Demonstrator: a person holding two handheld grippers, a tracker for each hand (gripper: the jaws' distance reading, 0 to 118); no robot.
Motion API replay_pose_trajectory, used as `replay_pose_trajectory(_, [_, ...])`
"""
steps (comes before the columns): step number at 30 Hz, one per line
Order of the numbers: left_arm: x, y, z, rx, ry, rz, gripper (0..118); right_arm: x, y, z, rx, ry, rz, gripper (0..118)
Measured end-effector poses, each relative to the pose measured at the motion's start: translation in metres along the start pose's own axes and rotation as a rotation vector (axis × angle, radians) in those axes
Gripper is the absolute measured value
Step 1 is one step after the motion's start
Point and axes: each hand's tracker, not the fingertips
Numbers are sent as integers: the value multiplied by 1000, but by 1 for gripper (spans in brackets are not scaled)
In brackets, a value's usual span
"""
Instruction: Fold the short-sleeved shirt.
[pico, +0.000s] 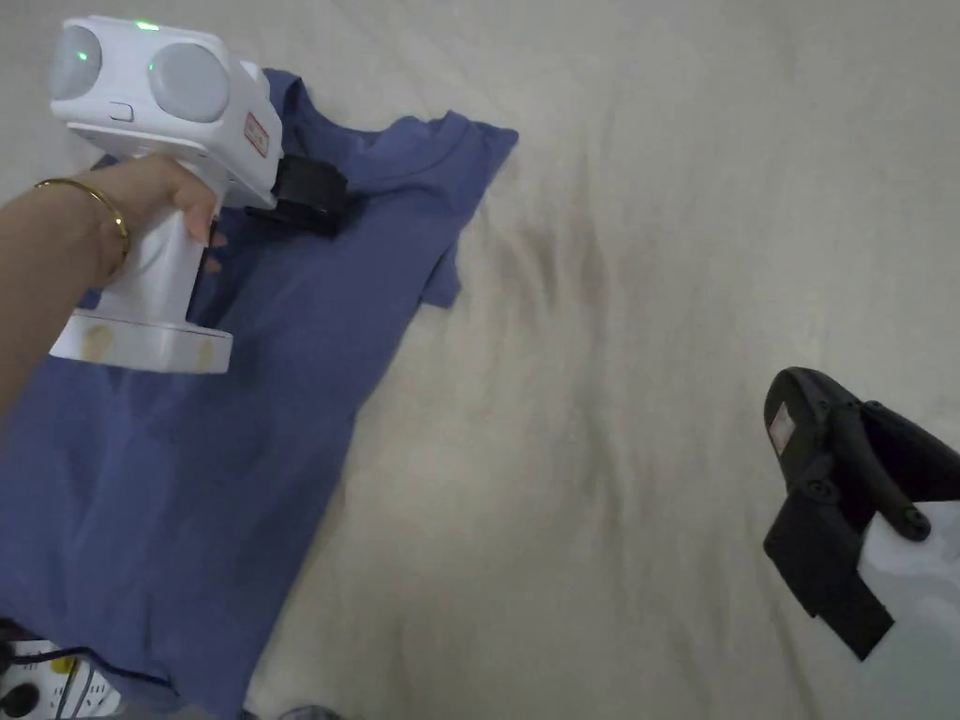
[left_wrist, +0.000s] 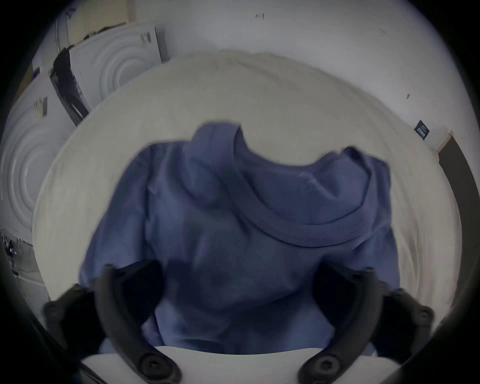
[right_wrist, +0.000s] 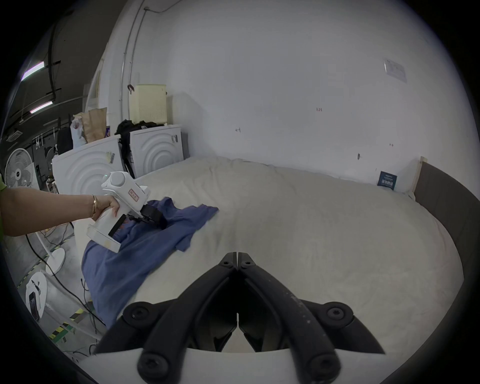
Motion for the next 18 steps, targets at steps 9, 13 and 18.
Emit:
replay_pose_trajectory(9, [-10,-14,40,149,36,129,2,10,-7,14,-23,-49,-28,1])
replay_pose_trajectory(13, [-16,-21,89,266,48,185,2,12,-4,23,1,-75,-12,1])
replay_pose_trajectory(18, [-13,-29,184,399,30,151,2,14,-1,22,70,-108,-13,1])
